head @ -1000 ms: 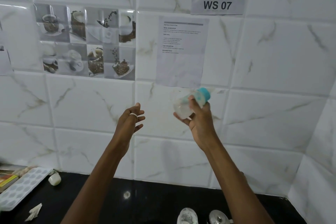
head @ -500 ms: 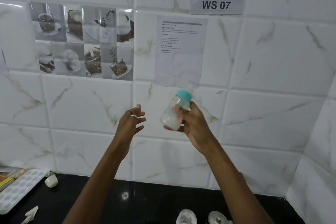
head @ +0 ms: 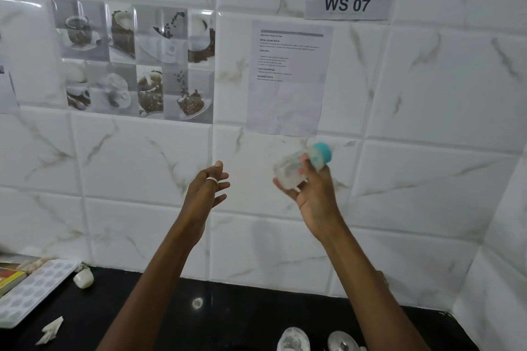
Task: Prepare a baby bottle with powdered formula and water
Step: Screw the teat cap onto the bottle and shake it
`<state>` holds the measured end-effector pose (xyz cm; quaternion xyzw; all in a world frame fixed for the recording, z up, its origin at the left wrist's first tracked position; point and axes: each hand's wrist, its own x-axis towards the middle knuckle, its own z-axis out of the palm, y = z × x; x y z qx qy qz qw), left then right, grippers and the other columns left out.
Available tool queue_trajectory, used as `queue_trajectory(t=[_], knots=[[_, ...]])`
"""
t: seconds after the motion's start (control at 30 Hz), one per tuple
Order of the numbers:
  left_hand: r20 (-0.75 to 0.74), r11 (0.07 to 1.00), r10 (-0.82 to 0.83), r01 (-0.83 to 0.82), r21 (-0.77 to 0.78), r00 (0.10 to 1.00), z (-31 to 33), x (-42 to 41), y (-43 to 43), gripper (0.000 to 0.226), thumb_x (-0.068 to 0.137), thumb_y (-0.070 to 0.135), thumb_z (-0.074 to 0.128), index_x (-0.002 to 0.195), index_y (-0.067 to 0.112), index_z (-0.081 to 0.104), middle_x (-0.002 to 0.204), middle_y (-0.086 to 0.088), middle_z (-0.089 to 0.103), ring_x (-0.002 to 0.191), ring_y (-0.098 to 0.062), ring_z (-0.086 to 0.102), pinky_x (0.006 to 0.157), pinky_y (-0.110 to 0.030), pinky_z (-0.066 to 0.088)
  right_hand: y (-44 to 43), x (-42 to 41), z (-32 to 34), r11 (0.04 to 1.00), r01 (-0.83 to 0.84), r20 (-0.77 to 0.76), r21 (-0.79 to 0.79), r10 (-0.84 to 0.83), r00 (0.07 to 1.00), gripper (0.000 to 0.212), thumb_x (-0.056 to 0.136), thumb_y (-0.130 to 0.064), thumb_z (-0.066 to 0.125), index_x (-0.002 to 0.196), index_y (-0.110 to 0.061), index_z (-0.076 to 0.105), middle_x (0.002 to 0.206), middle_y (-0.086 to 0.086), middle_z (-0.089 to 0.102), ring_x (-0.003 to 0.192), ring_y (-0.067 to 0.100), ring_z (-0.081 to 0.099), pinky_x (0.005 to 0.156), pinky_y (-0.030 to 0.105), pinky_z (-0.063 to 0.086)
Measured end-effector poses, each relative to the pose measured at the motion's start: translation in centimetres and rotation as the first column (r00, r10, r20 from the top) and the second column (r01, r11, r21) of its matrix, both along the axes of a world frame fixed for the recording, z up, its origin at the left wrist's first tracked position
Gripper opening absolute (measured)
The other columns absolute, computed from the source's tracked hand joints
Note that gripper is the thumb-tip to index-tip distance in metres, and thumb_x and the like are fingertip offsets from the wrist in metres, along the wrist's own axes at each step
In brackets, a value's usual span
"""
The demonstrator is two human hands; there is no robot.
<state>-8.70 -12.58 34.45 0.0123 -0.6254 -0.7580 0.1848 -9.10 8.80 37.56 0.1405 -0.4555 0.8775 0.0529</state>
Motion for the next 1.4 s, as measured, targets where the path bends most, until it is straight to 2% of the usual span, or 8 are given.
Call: queue_trajectory(t=[0.27, 0.4, 0.57, 0.77, 0.93, 1.1, 1.23, 1.4], knots=[[-0.003, 1.0, -0.007, 0.007, 0.008, 1.0, 0.4, 0.0, 0.9, 0.032, 0.101, 0.048, 0.052, 0.118, 0.022, 0.062, 0.121, 0.0, 0.069, 0.112, -0.017, 0.067, 0.101, -0.044, 0.054, 0.1, -0.5, 0.3, 0.995, -0.011, -0.006, -0.099, 0.011, 1.0, 0.049, 0.096, -0.024, 0.067, 0.139, -0.008, 0.048, 0.129, 0.018, 0.064, 0.113, 0.034, 0.07, 0.081, 0.052, 0.061], [0.0, 1.0, -0.008, 0.008, 0.019, 1.0, 0.6, 0.0, 1.0, 0.035, 0.102, 0.047, 0.052, 0.122, 0.02, 0.062, 0.121, 0.0, 0.069, 0.112, -0.017, 0.067, 0.102, -0.045, 0.053, -0.3, 0.4, -0.2, 0.96, -0.109, -0.016, 0.259, 0.117, 0.993, 0.057, 0.086, -0.029, 0.075, 0.134, -0.01, 0.051, 0.128, 0.02, 0.064, 0.109, 0.037, 0.07, 0.082, 0.056, 0.061], [-0.01, 1.0, -0.001, 0.001, 0.0, 1.0, 0.4, 0.2, 0.6, 0.037, 0.101, 0.05, 0.052, 0.122, 0.021, 0.062, 0.12, 0.0, 0.069, 0.112, -0.017, 0.068, 0.101, -0.044, 0.054, 0.8, -0.9, 1.7, 0.981, 0.006, -0.03, -0.195, -0.012, 0.999, 0.051, 0.094, -0.029, 0.068, 0.135, -0.004, 0.052, 0.126, 0.018, 0.065, 0.11, 0.032, 0.071, 0.078, 0.048, 0.062], [-0.004, 1.0, -0.008, 0.008, 0.006, 1.0, 0.6, 0.1, 1.0, 0.041, 0.1, 0.049, 0.053, 0.126, 0.018, 0.061, 0.121, -0.001, 0.069, 0.113, -0.018, 0.067, 0.102, -0.045, 0.054, -0.6, 0.4, 0.3, 0.949, -0.125, -0.037, 0.291, 0.142, 0.989, 0.055, 0.087, -0.026, 0.076, 0.134, -0.009, 0.051, 0.123, 0.016, 0.064, 0.109, 0.036, 0.07, 0.08, 0.056, 0.061], [-0.024, 1.0, 0.007, -0.007, 0.001, 1.0, 0.8, 0.4, 0.4, 0.041, 0.1, 0.051, 0.054, 0.124, 0.019, 0.062, 0.121, 0.0, 0.069, 0.112, -0.016, 0.068, 0.099, -0.042, 0.055, 0.0, -1.1, 1.6, 0.98, 0.014, -0.042, -0.197, -0.022, 0.999, 0.051, 0.096, -0.023, 0.067, 0.139, -0.004, 0.047, 0.126, 0.016, 0.064, 0.112, 0.03, 0.069, 0.082, 0.051, 0.061], [-0.015, 1.0, -0.002, 0.002, 0.002, 1.0, 1.1, 0.3, 0.5, 0.034, 0.101, 0.047, 0.053, 0.121, 0.021, 0.063, 0.124, -0.002, 0.069, 0.112, -0.017, 0.068, 0.1, -0.043, 0.055, -0.7, 0.2, 0.5, 0.964, -0.102, -0.059, 0.245, 0.12, 0.991, 0.06, 0.084, -0.029, 0.079, 0.134, -0.01, 0.052, 0.123, 0.016, 0.064, 0.112, 0.037, 0.068, 0.083, 0.056, 0.06], [-0.022, 1.0, -0.002, 0.002, -0.019, 1.0, 1.2, 0.7, 0.4, 0.038, 0.101, 0.05, 0.053, 0.124, 0.021, 0.061, 0.122, 0.0, 0.069, 0.113, -0.016, 0.067, 0.1, -0.042, 0.054, 0.1, -1.1, 1.9, 0.984, 0.022, -0.035, -0.177, -0.029, 0.999, 0.048, 0.097, -0.024, 0.067, 0.137, -0.004, 0.05, 0.121, 0.015, 0.066, 0.111, 0.032, 0.068, 0.078, 0.049, 0.062], [-0.014, 1.0, -0.005, 0.005, -0.025, 1.0, 1.3, 0.8, 0.7, 0.04, 0.1, 0.051, 0.052, 0.124, 0.02, 0.061, 0.122, 0.0, 0.068, 0.114, -0.019, 0.066, 0.1, -0.043, 0.054, -1.2, 0.4, 0.8, 0.951, -0.075, -0.046, 0.301, 0.093, 0.995, 0.058, 0.087, -0.028, 0.076, 0.134, -0.008, 0.05, 0.118, 0.012, 0.065, 0.106, 0.032, 0.069, 0.084, 0.057, 0.061]])
